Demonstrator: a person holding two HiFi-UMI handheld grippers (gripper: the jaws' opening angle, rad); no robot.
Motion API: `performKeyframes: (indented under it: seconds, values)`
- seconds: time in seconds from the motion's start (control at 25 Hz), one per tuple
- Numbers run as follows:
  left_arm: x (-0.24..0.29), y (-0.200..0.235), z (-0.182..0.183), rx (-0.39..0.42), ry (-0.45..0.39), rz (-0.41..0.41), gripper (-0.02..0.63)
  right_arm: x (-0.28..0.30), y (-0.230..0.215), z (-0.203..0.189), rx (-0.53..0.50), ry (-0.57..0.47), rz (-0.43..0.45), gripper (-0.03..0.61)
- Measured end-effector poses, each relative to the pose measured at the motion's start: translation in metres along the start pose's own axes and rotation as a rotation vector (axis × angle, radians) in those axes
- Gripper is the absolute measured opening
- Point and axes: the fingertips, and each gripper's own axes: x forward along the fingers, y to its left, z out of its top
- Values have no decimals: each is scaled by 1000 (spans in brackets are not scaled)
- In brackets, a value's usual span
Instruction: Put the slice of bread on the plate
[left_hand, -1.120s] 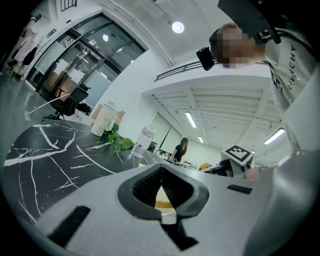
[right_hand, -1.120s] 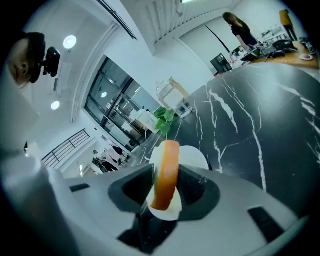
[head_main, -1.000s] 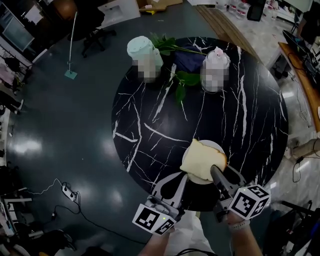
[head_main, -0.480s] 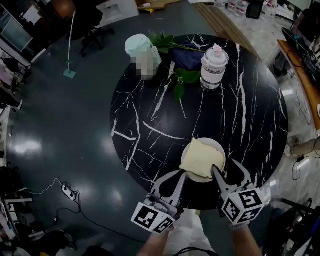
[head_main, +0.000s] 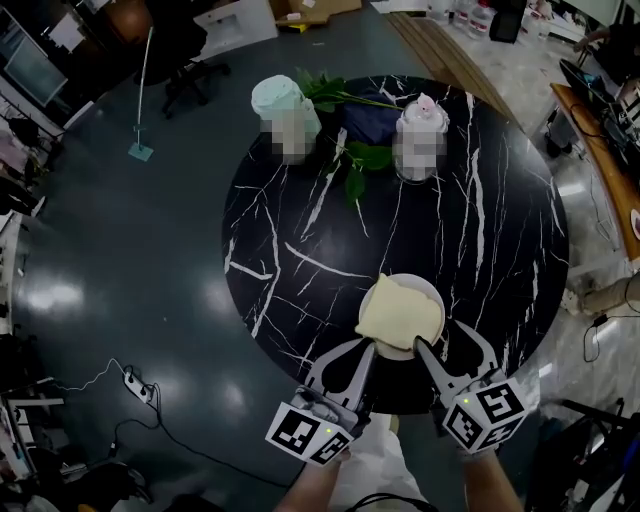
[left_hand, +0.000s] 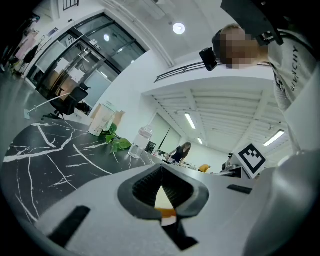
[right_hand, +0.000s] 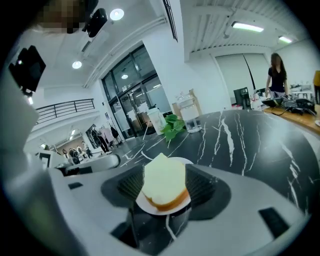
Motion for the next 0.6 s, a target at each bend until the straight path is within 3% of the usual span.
performKeyframes:
  seconds: [0.48, 0.6]
  values:
    - [-7, -32, 21, 44, 0, -5, 6, -36, 34, 23, -52, -33, 82, 227]
    - [-9, -43, 28, 58, -2, -10, 6, -49, 40, 31, -70, -53, 74, 154]
